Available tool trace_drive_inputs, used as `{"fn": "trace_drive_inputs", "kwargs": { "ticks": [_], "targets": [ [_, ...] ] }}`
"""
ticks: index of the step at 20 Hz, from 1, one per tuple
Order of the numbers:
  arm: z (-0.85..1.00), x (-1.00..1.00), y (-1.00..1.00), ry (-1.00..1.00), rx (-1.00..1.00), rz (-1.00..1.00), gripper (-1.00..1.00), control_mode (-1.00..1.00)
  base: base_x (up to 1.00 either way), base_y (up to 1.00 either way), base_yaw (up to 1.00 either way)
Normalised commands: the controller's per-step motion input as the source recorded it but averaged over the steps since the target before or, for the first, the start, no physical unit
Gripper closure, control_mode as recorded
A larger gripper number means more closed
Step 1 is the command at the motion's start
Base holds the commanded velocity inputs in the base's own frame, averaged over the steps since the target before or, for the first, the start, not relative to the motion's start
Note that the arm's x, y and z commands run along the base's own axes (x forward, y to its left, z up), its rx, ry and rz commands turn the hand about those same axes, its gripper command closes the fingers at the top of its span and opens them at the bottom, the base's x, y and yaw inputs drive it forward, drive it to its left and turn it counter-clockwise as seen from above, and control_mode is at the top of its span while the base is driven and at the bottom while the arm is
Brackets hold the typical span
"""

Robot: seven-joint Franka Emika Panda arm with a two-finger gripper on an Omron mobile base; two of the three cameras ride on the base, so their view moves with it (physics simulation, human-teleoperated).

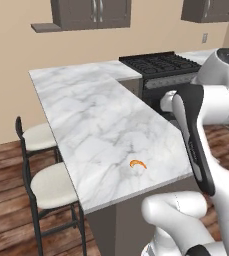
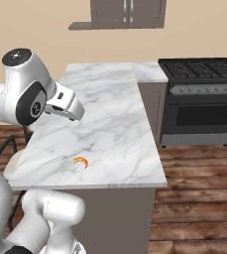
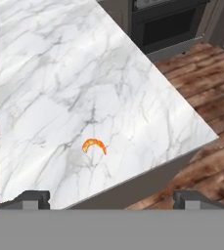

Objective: Open the fridge, remove the pear, bell pepper, and shrimp, and place them on any counter.

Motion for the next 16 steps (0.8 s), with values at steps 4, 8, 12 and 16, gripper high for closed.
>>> {"fn": "trace_drive_inputs", "kwargs": {
  "ticks": [4, 8, 12, 16],
  "targets": [
    [0.00, -0.02, 0.00, 0.00, 0.00, 0.00, -1.00, -1.00, 0.00, 0.00, 0.00],
    [0.00, 0.00, 0.00, 0.00, 0.00, 0.00, -1.00, 1.00, -0.20, -0.13, -0.01],
    [0.00, 0.00, 0.00, 0.00, 0.00, 0.00, -1.00, 1.00, -0.80, -0.63, -0.31],
    [0.00, 0.00, 0.00, 0.00, 0.00, 0.00, -1.00, 1.00, -0.42, -0.46, -0.72]
  ]
}}
